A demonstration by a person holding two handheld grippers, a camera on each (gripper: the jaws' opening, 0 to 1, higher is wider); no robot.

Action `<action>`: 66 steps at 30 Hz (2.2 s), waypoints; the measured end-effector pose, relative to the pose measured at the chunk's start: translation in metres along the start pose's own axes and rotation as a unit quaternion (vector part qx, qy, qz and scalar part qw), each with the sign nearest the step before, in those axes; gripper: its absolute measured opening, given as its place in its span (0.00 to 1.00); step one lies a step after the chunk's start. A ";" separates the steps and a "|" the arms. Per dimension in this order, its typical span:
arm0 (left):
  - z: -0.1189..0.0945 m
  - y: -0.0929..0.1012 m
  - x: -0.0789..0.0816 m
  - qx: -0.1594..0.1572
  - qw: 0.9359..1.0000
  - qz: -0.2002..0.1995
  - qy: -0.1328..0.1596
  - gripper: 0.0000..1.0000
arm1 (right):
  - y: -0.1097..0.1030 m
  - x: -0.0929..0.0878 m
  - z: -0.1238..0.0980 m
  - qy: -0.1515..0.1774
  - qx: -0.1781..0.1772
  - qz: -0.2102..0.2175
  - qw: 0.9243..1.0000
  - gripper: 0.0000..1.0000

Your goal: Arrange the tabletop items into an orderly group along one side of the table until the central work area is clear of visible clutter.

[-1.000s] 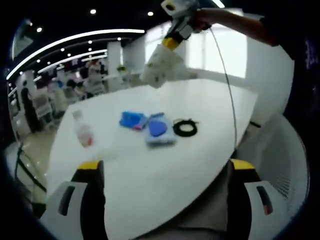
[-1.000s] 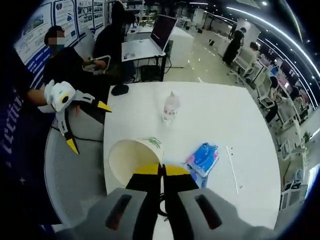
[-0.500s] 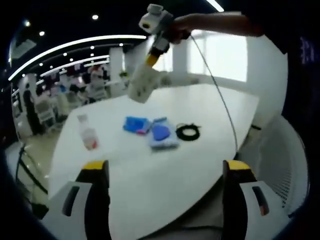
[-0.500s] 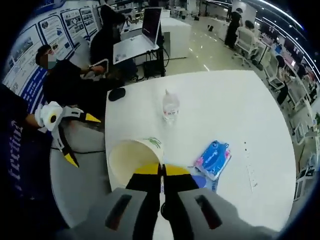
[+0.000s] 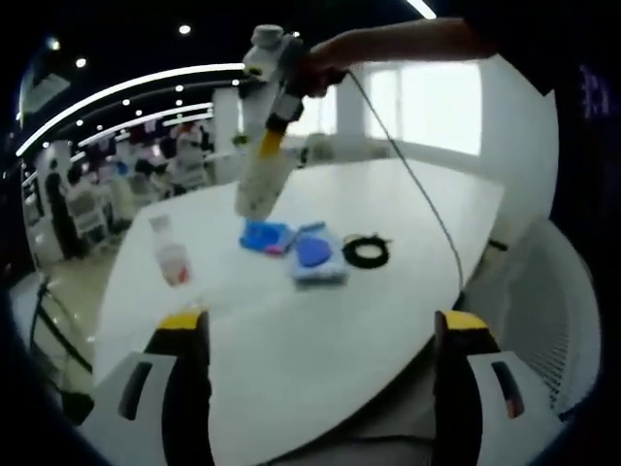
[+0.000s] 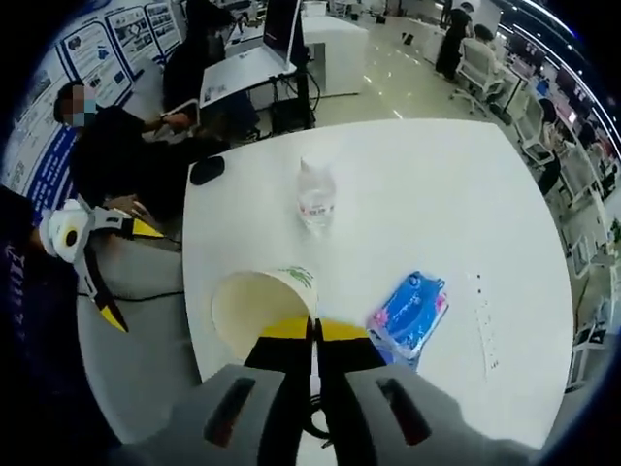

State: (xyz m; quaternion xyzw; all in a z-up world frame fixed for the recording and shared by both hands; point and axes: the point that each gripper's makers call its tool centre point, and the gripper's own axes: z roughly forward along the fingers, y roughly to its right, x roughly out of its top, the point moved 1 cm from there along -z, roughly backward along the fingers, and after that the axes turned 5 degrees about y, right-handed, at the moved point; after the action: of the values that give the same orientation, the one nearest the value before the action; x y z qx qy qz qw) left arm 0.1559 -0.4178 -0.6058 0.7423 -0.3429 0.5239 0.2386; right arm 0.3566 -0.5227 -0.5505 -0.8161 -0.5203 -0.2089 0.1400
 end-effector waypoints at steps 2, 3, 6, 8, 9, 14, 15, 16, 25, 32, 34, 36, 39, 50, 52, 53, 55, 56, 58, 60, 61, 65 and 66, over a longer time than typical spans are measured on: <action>0.001 0.001 -0.001 0.000 1.000 0.002 -0.002 0.94 | 0.003 0.001 0.007 0.000 0.000 0.004 1.000 0.00; 0.001 0.001 -0.001 -0.001 1.000 0.004 -0.003 0.93 | 0.005 0.001 0.009 -0.001 0.000 0.006 1.000 0.00; 0.001 0.000 -0.003 0.003 1.000 0.006 -0.008 0.93 | 0.010 0.001 0.019 -0.004 -0.003 0.010 1.000 0.00; 0.001 -0.001 -0.003 0.005 1.000 0.003 -0.007 0.93 | 0.013 0.000 0.026 -0.007 -0.004 0.015 1.000 0.00; 0.001 -0.002 -0.003 0.006 1.000 0.002 -0.006 0.93 | 0.015 -0.001 0.030 -0.008 -0.005 0.017 1.000 0.00; 0.000 -0.005 -0.001 0.013 1.000 -0.009 -0.002 0.93 | 0.019 -0.002 0.043 -0.008 -0.009 0.024 1.000 0.00; 0.000 -0.005 -0.002 0.014 1.000 -0.010 -0.002 0.93 | 0.020 -0.002 0.046 -0.008 -0.010 0.026 1.000 0.00; 0.000 -0.006 -0.002 0.015 1.000 -0.012 -0.003 0.93 | 0.021 -0.001 0.049 -0.005 -0.011 0.029 1.000 0.00; 0.000 -0.009 -0.004 0.021 1.000 -0.009 -0.008 0.92 | 0.032 -0.002 0.078 0.004 -0.024 0.050 0.998 0.00; 0.000 -0.010 -0.006 0.025 1.000 -0.007 -0.013 0.92 | 0.039 0.000 0.096 0.007 -0.033 0.069 0.997 0.00; 0.000 -0.010 -0.006 0.026 1.000 -0.008 -0.013 0.91 | 0.041 0.000 0.102 0.008 -0.035 0.077 0.996 0.00; 0.000 -0.011 -0.007 0.027 1.000 -0.008 -0.015 0.91 | 0.042 -0.001 0.107 0.006 -0.036 0.080 0.996 0.00; 0.000 -0.011 -0.007 0.028 0.999 -0.006 -0.017 0.90 | 0.044 -0.002 0.115 0.004 -0.039 0.086 0.995 0.00; -0.004 -0.016 -0.013 0.039 0.999 0.002 -0.025 0.89 | 0.035 -0.002 0.145 -0.013 -0.038 0.108 0.993 0.01; -0.005 -0.016 -0.013 0.040 0.999 0.000 -0.025 0.89 | 0.034 -0.002 0.149 -0.017 -0.034 0.107 0.994 0.01; -0.005 -0.017 -0.013 0.041 0.999 0.000 -0.026 0.89 | 0.035 -0.001 0.153 -0.019 -0.033 0.107 0.994 0.01; -0.006 -0.018 -0.015 0.043 0.999 -0.001 -0.029 0.89 | 0.036 0.000 0.157 -0.023 -0.031 0.105 0.994 0.01; -0.006 -0.018 -0.016 0.044 0.999 0.001 -0.031 0.89 | 0.038 0.000 0.160 -0.025 -0.032 0.103 0.994 0.01; -0.006 -0.018 -0.018 0.044 0.998 0.003 -0.033 0.89 | 0.039 -0.001 0.163 -0.030 -0.032 0.105 0.994 0.01; -0.007 -0.019 -0.018 0.045 0.998 0.003 -0.034 0.89 | 0.040 -0.002 0.166 -0.033 -0.033 0.111 0.993 0.01; -0.007 -0.019 -0.019 0.046 0.998 0.003 -0.034 0.89 | 0.040 -0.002 0.167 -0.033 -0.034 0.113 0.992 0.01; -0.007 -0.020 -0.020 0.047 0.998 0.004 -0.039 0.89 | 0.042 0.000 0.170 -0.028 -0.042 0.120 0.992 0.01; -0.006 -0.020 -0.021 0.046 0.998 0.004 -0.040 0.88 | 0.042 0.001 0.171 -0.026 -0.043 0.121 0.991 0.01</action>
State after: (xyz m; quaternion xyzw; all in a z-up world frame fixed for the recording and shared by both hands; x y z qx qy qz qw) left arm 0.1623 -0.3951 -0.6231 0.7715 -0.3306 0.5101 0.1876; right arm 0.4285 -0.4635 -0.7001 -0.8837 -0.4112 -0.1916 0.1156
